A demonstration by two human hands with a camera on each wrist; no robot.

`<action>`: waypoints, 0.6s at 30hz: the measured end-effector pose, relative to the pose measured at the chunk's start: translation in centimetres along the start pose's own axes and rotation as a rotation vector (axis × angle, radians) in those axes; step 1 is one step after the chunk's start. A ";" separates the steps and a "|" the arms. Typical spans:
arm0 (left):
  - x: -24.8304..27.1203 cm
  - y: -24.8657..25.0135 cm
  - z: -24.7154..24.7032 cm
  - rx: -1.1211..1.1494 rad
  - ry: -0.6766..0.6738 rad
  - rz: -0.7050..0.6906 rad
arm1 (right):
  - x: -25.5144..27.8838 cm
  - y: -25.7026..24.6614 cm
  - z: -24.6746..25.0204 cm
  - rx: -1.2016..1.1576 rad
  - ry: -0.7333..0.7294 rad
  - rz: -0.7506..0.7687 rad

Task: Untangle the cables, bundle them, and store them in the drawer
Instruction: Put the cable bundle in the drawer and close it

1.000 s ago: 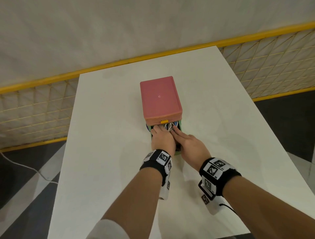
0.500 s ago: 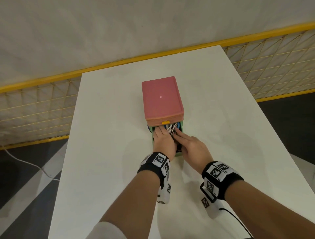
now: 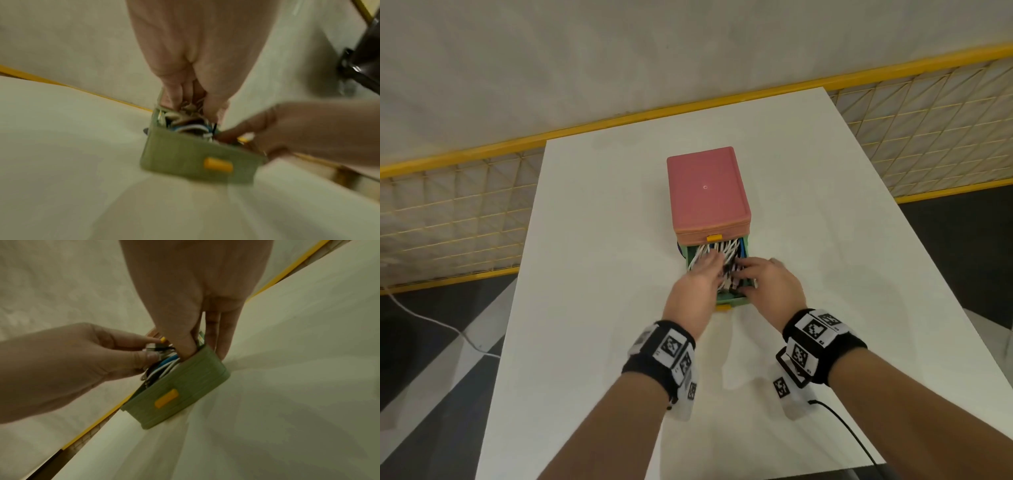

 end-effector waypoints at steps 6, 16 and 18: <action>2.0 2.7 -4.2 -0.279 0.004 -0.179 | 0.5 -1.6 0.1 -0.120 0.046 0.193; 1.2 0.2 0.6 0.165 0.103 -0.084 | 1.3 -0.7 -2.0 0.021 -0.229 0.217; 1.2 1.4 -0.2 0.068 0.127 -0.119 | 1.2 -0.5 -1.5 -0.051 -0.165 0.217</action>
Point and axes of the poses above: each hand's wrist, its own x-axis away from the middle knuckle, its own z-axis out of the back of the hand, y = z × x, the point moved 8 cm from there along -x, towards the middle knuckle, and after that the axes turned 10 degrees about -x, right-handed, at the moved point
